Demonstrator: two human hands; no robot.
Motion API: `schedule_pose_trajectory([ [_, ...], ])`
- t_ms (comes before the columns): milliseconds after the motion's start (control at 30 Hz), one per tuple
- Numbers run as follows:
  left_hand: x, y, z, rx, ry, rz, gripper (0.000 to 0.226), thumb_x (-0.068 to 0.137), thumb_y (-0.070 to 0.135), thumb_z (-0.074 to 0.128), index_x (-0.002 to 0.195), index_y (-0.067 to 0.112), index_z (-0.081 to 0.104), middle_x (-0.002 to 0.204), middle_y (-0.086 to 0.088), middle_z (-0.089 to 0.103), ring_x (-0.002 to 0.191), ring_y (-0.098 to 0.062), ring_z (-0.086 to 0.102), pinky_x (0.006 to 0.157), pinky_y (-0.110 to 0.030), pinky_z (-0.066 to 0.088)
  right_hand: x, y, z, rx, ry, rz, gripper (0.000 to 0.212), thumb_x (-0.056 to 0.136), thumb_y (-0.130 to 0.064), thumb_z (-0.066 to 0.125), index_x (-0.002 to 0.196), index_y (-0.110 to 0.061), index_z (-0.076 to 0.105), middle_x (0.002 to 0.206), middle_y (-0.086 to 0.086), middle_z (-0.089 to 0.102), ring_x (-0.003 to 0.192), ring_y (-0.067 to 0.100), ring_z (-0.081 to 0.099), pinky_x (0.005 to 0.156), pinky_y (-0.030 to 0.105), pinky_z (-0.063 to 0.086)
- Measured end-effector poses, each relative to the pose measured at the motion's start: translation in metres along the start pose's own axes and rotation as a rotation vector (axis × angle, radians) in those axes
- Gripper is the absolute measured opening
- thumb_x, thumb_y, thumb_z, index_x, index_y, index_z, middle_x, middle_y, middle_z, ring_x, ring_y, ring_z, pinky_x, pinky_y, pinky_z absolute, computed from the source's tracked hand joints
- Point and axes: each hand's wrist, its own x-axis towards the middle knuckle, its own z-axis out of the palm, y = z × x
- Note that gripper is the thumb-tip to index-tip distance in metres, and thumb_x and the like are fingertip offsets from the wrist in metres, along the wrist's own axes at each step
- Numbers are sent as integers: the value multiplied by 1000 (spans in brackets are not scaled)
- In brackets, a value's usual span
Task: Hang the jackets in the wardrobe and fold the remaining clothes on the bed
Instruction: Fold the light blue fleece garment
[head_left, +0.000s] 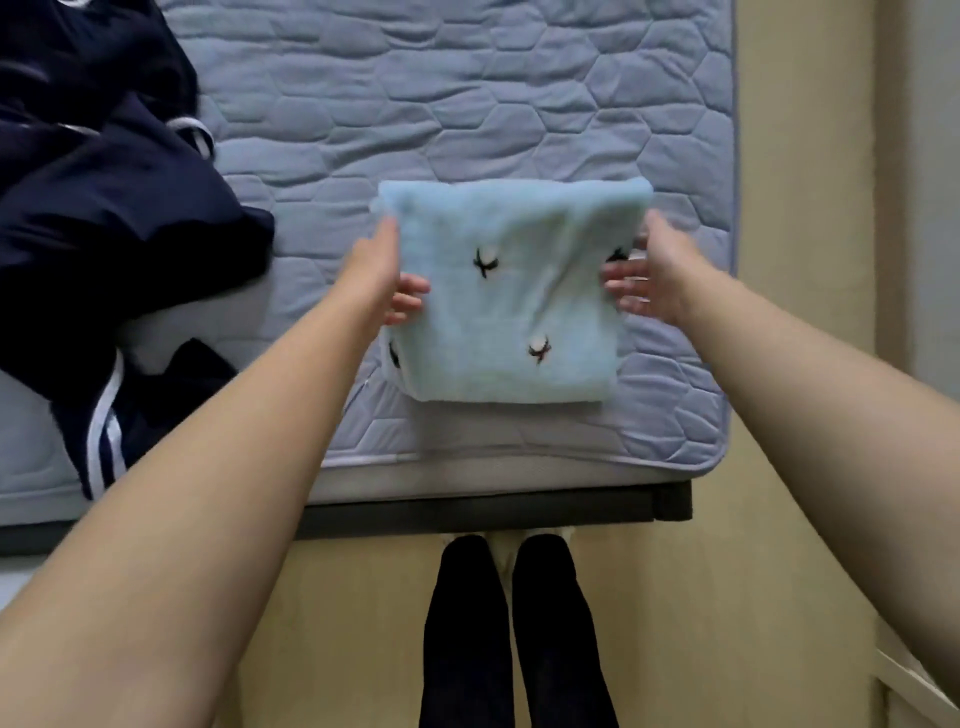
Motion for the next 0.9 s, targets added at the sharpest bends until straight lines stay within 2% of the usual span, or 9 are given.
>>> schedule_pose_trajectory([
  [67, 23, -9, 22, 458, 210, 149, 43, 91, 36, 43, 122, 6, 47, 111, -15, 58, 95, -31, 59, 77, -32, 49, 25, 11, 16, -360, 272, -120, 42, 97, -37, 34, 126, -12, 52, 117, 15, 58, 101, 29, 56, 82, 34, 43],
  [133, 27, -23, 39, 800, 420, 465, 55, 88, 35, 46, 137, 10, 36, 138, -16, 41, 126, -34, 40, 100, -45, 35, 29, 31, 30, -710, 478, -412, 50, 95, -33, 40, 142, -16, 37, 146, 13, 36, 133, 30, 34, 106, 43, 27],
  [267, 54, -34, 62, 1038, 373, 1002, 68, 89, 39, 40, 151, 22, 17, 159, -9, 10, 146, -28, 6, 114, -54, 4, 37, 59, 65, -1078, 425, -1012, 65, 90, -36, 38, 150, -18, 23, 159, 9, 15, 147, 29, 10, 114, 55, 4],
  [433, 132, -62, 73, 1208, 338, 1089, 66, 92, 47, 33, 151, 30, 11, 159, -9, 4, 147, -27, 1, 115, -57, -1, 110, 90, 77, -1263, 407, -959, 62, 93, -46, 34, 151, -32, 14, 160, 7, 6, 147, 27, 2, 113, 61, 0],
  [533, 159, -79, 73, 1163, 428, 1185, 64, 90, 48, 36, 150, 30, 19, 157, -15, 14, 145, -33, 10, 114, -59, 4, 131, 110, 80, -1207, 495, -1019, 64, 91, -44, 35, 151, -25, 20, 158, 14, 14, 146, 28, 12, 113, 61, 5],
  [633, 153, -81, 62, 912, 522, 979, 71, 87, 53, 39, 150, 29, 18, 158, -15, 11, 144, -34, 13, 113, -55, 11, 126, 113, 76, -1036, 530, -959, 69, 93, -40, 36, 151, -12, 15, 158, 17, 11, 147, 29, 9, 116, 51, 6],
  [700, 140, -82, 47, 597, 464, 823, 76, 85, 56, 47, 150, 27, 18, 156, -10, 20, 139, -27, 27, 110, -43, 27, 115, 115, 65, -705, 454, -834, 68, 95, -36, 42, 151, -8, 14, 157, 16, 17, 145, 28, 17, 115, 34, 15],
  [800, 117, -96, 27, 90, 191, 555, 70, 84, 46, 63, 142, 18, 33, 134, 0, 52, 119, -15, 52, 92, -23, 45, 96, 120, 39, -182, 284, -564, 54, 92, -33, 58, 138, -11, 39, 129, 0, 53, 115, 15, 53, 88, 6, 38],
  [900, 89, -109, 14, -247, -214, 45, 50, 81, 53, 63, 121, 22, 60, 112, 0, 69, 101, -16, 67, 80, -29, 53, 72, 116, 24, 184, -35, -196, 41, 91, -33, 61, 126, -13, 55, 112, 2, 68, 95, 15, 68, 76, 21, 53],
])
